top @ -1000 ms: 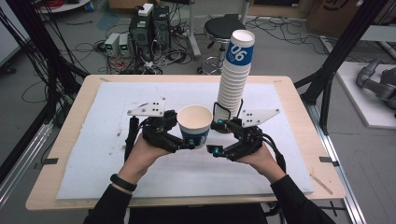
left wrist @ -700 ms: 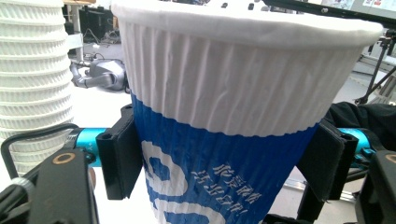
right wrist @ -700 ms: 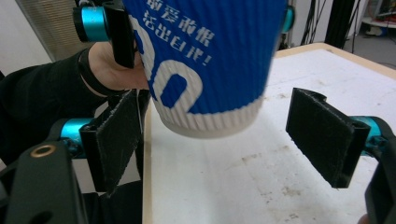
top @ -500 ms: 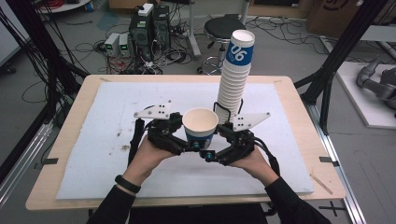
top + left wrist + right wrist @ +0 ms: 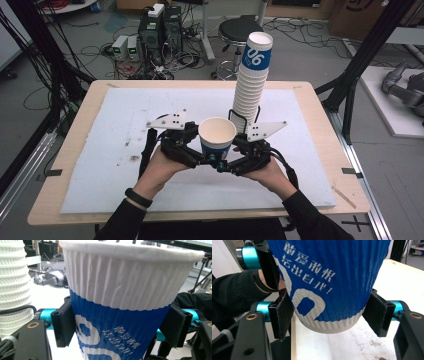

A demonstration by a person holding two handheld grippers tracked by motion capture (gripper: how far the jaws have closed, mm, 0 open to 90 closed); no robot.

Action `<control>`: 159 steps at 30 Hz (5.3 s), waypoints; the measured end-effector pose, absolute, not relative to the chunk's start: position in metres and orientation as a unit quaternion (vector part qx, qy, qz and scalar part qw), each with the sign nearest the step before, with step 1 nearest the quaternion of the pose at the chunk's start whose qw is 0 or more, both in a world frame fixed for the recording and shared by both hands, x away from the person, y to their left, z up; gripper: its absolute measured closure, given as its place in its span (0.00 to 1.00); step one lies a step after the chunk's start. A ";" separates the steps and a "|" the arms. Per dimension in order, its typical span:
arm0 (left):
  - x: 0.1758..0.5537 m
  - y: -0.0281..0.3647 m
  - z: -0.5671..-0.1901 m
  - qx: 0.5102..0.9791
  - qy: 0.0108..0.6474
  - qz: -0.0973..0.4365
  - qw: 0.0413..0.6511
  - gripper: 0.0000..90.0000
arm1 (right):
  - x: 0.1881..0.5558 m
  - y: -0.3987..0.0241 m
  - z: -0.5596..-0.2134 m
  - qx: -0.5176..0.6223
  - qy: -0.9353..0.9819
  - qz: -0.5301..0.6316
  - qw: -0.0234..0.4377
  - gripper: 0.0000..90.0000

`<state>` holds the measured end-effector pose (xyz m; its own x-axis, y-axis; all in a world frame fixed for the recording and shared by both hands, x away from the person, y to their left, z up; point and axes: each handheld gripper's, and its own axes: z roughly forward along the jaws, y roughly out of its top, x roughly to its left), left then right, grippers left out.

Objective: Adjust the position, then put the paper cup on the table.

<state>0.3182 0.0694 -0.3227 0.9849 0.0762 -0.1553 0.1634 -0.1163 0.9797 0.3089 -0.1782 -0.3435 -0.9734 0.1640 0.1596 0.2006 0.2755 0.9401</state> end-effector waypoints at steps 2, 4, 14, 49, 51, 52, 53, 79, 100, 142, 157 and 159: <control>0.318 0.069 -0.322 0.745 0.081 -0.035 0.661 0.25 | 0.309 -0.178 -0.344 -0.110 -0.799 -0.591 0.014 0.34; 0.317 0.069 -0.321 0.743 0.085 -0.035 0.663 0.20 | 0.310 -0.178 -0.344 -0.110 -0.801 -0.588 0.014 0.34; 0.315 0.072 -0.315 0.744 0.082 -0.023 0.663 0.19 | 0.309 -0.175 -0.346 -0.107 -0.810 -0.577 0.017 0.34; 0.315 0.071 -0.316 0.740 0.081 -0.025 0.667 0.19 | 0.308 -0.175 -0.344 -0.111 -0.799 -0.590 0.028 0.32; 0.315 0.071 -0.315 0.737 0.081 -0.026 0.670 0.19 | 0.308 -0.174 -0.345 -0.111 -0.799 -0.590 0.029 0.32; 0.315 0.072 -0.315 0.735 0.082 -0.029 0.673 0.19 | 0.308 -0.174 -0.345 -0.110 -0.799 -0.590 0.026 0.32; 0.315 0.072 -0.314 0.732 0.085 -0.031 0.675 0.19 | 0.308 -0.173 -0.345 -0.111 -0.800 -0.589 0.027 0.32; 0.317 0.081 -0.313 0.741 0.085 -0.015 0.666 0.24 | 0.312 -0.199 -0.335 -0.108 -0.792 -0.601 -0.007 0.23; 0.321 0.089 -0.314 0.748 0.093 0.006 0.657 0.24 | 0.322 -0.243 -0.324 -0.158 -0.768 -0.617 -0.064 0.23; 0.325 0.111 -0.311 0.741 0.121 0.043 0.659 0.24 | 0.326 -0.258 -0.320 -0.174 -0.758 -0.622 -0.087 0.23; 0.334 0.139 -0.316 0.733 0.165 0.092 0.653 0.24 | 0.328 -0.259 -0.321 -0.180 -0.759 -0.619 -0.089 0.23; 0.335 0.143 -0.317 0.732 0.171 0.098 0.652 0.24 | 0.328 -0.259 -0.321 -0.181 -0.759 -0.619 -0.089 0.23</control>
<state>0.3353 0.1429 -0.3166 0.9223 0.3782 -0.0793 0.1225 -0.0915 0.9882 0.3278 -0.2593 -0.3206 -0.9191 0.3840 0.0889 0.1646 0.1689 0.9718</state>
